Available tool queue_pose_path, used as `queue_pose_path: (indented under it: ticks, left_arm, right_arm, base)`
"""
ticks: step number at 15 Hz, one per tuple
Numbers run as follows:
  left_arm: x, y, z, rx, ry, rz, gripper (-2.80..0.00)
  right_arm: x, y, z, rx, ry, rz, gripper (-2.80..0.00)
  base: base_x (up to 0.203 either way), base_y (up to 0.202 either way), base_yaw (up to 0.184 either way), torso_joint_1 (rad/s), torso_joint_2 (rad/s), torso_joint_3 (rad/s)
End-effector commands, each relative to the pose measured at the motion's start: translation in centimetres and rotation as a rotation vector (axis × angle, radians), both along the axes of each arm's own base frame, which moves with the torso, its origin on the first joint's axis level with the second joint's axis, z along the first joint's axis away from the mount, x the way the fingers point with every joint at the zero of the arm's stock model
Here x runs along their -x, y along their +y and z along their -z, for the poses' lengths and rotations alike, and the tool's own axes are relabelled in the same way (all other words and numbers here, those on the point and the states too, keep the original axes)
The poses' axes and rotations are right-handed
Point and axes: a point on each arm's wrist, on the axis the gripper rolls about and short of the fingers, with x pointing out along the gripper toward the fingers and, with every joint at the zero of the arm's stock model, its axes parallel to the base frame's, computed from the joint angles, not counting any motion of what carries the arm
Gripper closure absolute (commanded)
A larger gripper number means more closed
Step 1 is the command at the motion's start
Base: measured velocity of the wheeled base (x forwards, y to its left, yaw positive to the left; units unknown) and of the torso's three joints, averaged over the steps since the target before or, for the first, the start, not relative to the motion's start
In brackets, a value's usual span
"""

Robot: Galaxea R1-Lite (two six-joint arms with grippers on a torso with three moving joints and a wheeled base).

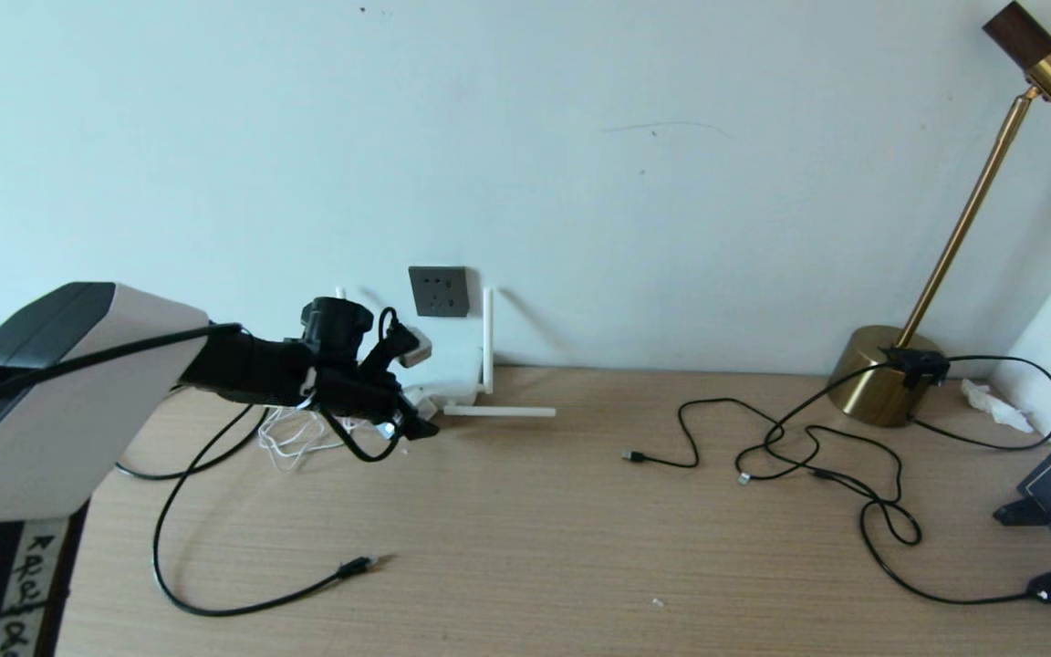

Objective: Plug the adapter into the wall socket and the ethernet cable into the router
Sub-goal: Plug plug into socket

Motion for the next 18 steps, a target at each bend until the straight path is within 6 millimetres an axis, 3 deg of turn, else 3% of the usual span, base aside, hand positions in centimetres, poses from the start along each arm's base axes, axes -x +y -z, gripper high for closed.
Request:
queue_pose_path:
  ticks: [1,10,18]
  left_arm:
    - [-0.2,0.0,0.0,-0.004,-0.003,-0.001,0.0]
    - [0.3,-0.3,0.3,-0.017,0.009,0.014,0.0]
    - [1.3,0.0,-1.9,-0.011,-0.021,0.012,0.0]
  right_arm:
    - [0.0,0.0,0.0,0.0,0.0,-0.001,0.0]
    - [0.0,0.0,0.0,0.0,0.001,0.0,0.0]
    - [0.0,0.0,0.0,0.0,0.0,0.001,0.0]
  base:
    - [0.0,0.0,0.0,0.0,0.0,0.0]
    - [0.0,0.0,0.0,0.0,0.0,0.0]
    - [0.0,0.0,0.0,0.0,0.0,0.0]
